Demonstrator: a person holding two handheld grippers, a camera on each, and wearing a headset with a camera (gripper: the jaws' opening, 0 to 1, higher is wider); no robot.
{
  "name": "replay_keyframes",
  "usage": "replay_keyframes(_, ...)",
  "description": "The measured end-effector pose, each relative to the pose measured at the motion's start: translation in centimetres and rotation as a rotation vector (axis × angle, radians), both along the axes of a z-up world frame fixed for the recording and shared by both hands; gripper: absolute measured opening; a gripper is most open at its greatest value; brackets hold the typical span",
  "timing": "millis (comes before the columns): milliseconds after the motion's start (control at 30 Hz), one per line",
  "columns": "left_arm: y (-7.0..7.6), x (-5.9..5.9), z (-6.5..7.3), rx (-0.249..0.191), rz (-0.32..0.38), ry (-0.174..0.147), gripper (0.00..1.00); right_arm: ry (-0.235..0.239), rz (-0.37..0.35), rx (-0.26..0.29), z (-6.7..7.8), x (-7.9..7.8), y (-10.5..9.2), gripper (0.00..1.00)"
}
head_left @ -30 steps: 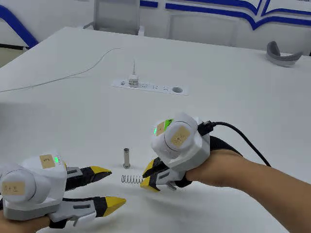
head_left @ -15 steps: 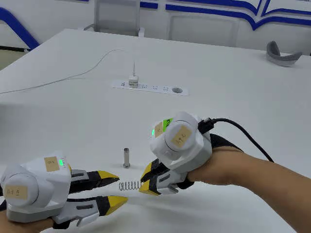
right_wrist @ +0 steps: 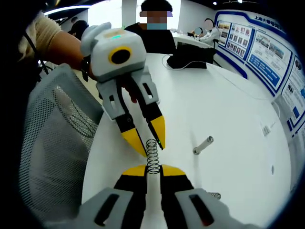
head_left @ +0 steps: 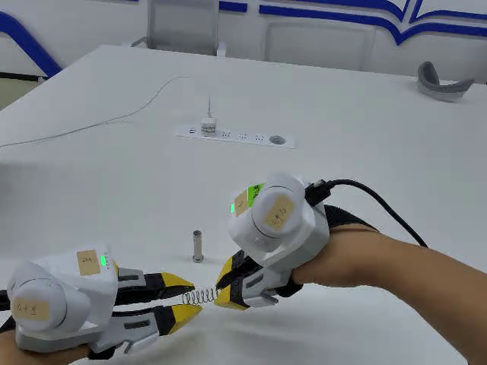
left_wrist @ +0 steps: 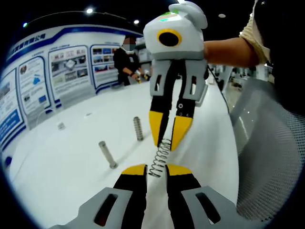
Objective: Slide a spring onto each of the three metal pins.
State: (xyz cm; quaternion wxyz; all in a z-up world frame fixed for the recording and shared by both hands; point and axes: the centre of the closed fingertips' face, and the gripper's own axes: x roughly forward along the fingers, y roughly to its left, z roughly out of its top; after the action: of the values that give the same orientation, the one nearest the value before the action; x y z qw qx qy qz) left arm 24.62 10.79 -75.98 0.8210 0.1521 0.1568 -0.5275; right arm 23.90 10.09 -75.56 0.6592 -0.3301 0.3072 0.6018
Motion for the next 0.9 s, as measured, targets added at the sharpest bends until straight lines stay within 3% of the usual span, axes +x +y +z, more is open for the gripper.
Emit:
replay_keyframes(433, -0.1, 0.0, -0.3, 0.016, -0.004, -0.004, 0.12, -0.030, 0.021, 0.028, 1.7, -0.2, 1.0, 0.11)
replay_keyframes(900, -0.1, -0.1, 0.0, 0.003, -0.004, 0.000, 0.12, -0.049, 0.026, 0.084, 3.1, -0.2, 2.5, 0.11)
